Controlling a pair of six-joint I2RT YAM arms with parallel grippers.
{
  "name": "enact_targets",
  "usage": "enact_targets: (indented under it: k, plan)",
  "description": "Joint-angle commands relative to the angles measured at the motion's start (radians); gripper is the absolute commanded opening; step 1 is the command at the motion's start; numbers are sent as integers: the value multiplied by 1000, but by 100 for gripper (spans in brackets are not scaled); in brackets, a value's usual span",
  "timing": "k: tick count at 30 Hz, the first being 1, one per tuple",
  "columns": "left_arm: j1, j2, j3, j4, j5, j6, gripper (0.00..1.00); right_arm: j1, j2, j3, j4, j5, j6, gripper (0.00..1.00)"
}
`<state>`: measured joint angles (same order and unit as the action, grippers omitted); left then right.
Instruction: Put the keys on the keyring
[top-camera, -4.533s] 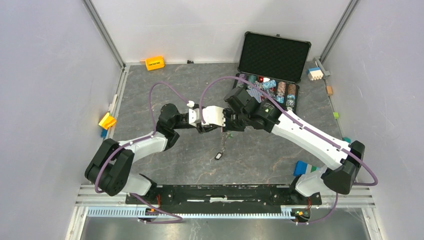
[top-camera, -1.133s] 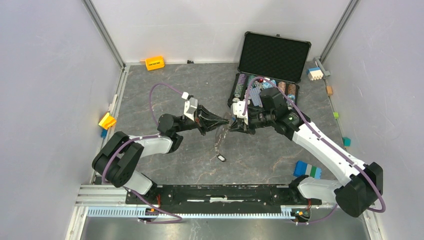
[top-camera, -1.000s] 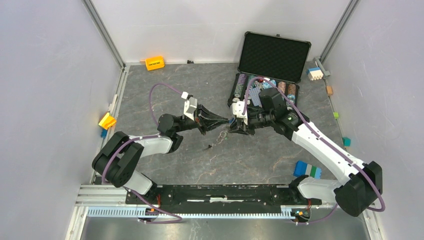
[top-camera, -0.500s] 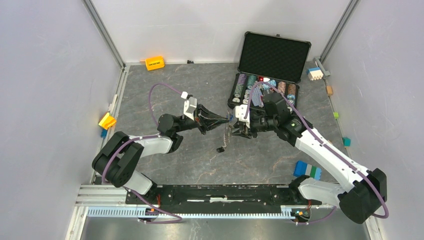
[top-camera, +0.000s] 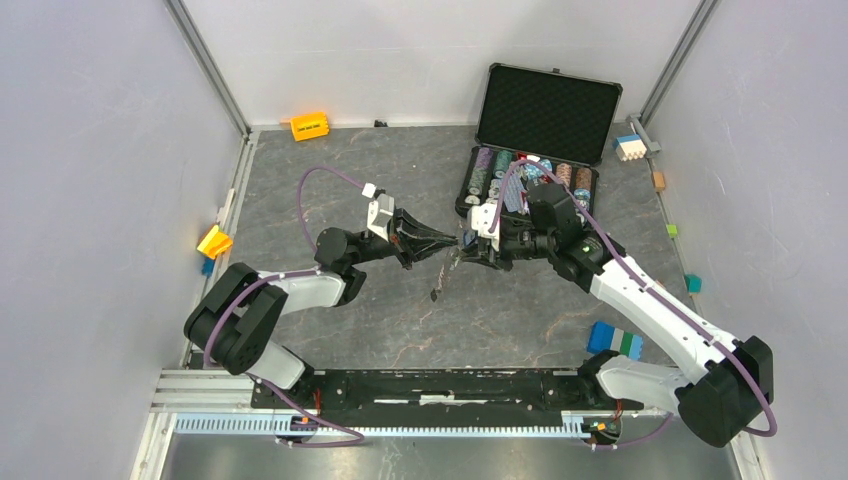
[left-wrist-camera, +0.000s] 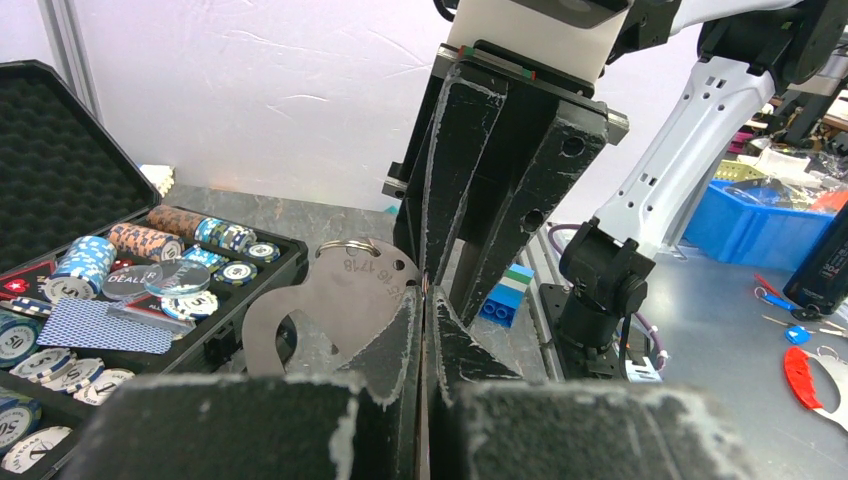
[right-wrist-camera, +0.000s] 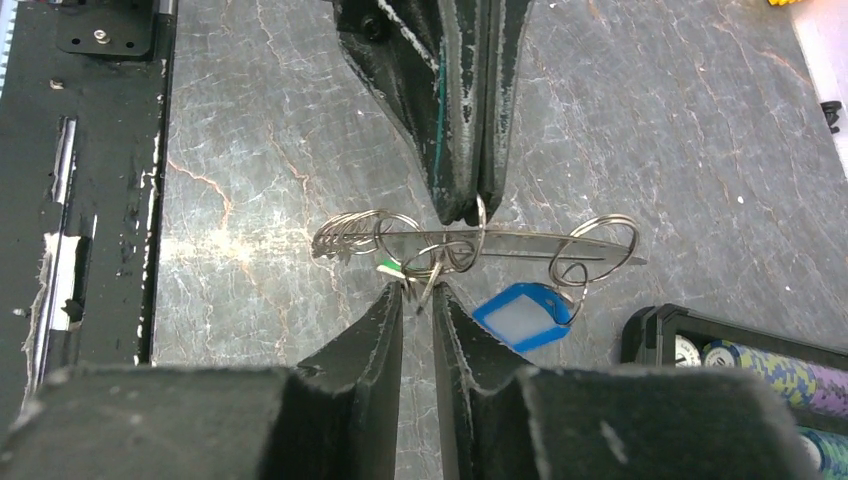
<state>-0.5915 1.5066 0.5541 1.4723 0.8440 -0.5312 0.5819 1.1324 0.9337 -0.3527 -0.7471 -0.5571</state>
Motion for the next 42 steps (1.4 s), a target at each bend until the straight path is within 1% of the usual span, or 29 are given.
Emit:
enact_targets:
  k: [1, 7, 9, 19, 28, 34, 42]
  plan:
    - [-5, -14, 23, 85, 3, -43, 2, -5, 4, 0, 55, 26, 29, 22]
    - [-5, -16, 23, 85, 7, -46, 2, -5, 14, 2, 68, 25, 44, 22]
    - [-6, -17, 23, 85, 6, -46, 2, -6, 18, 5, 70, 26, 46, 21]
    - [-5, -9, 19, 85, 7, -39, 2, -7, -1, 19, 42, 59, 22, 0]
    - [-5, -7, 17, 85, 25, -26, 2, -8, -23, 69, -71, 151, -74, 0]
    - [-6, -5, 17, 85, 38, -19, 2, -8, -24, 105, -148, 171, -130, 0]
    - [-5, -2, 17, 86, 47, -8, 2, -7, 3, 172, -293, 171, -225, 6]
